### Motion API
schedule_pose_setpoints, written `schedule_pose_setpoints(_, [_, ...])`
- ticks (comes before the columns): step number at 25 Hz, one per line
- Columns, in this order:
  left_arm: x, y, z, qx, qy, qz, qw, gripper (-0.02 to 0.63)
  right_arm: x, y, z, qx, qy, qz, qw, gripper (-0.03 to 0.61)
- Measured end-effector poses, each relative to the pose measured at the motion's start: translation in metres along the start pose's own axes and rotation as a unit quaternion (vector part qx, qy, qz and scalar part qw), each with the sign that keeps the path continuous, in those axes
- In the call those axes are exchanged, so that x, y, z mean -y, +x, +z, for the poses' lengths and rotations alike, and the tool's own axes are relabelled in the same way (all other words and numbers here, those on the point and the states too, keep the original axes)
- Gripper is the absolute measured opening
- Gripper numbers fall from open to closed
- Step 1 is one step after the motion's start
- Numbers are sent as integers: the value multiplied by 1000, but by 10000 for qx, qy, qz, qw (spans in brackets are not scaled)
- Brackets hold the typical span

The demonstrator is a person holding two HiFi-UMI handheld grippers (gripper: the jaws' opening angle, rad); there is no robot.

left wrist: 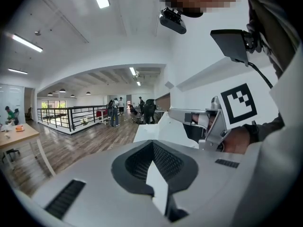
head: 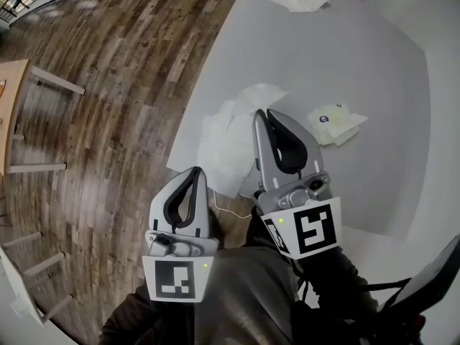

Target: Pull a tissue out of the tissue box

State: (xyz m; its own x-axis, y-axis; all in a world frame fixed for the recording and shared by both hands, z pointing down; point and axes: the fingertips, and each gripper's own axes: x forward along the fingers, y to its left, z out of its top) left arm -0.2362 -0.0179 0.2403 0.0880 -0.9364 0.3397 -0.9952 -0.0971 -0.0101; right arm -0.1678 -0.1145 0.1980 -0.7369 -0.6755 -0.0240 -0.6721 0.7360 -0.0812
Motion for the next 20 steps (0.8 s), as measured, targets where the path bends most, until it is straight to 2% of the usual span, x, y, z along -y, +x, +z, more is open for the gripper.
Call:
schedule_pose_setpoints(5, [-19, -24, -25, -233, 68, 113, 9996, -2, -21, -10, -71, -281, 350, -75, 9990, 8])
schedule_pose_setpoints(9, [-14, -36, -45, -379, 161, -7, 9992, -2, -29, -20, -151, -900, 857, -223, 9920, 12])
schedule_pose_setpoints(12, [-13, -42, -51, -376, 265, -59, 9989, -2, -34, -30, -199, -1473, 917, -312, 9843, 32])
schedule_pose_setpoints(15, [-12, -45, -50, -297, 324, -109, 9990, -2, -38, -44, -225, -1872, 939, -353, 9772, 68])
schedule_pose_setpoints(20, [4, -45, -39, -106, 273, -297, 9991, -2, -44, -65, -235, -2317, 1048, -158, 9670, 186])
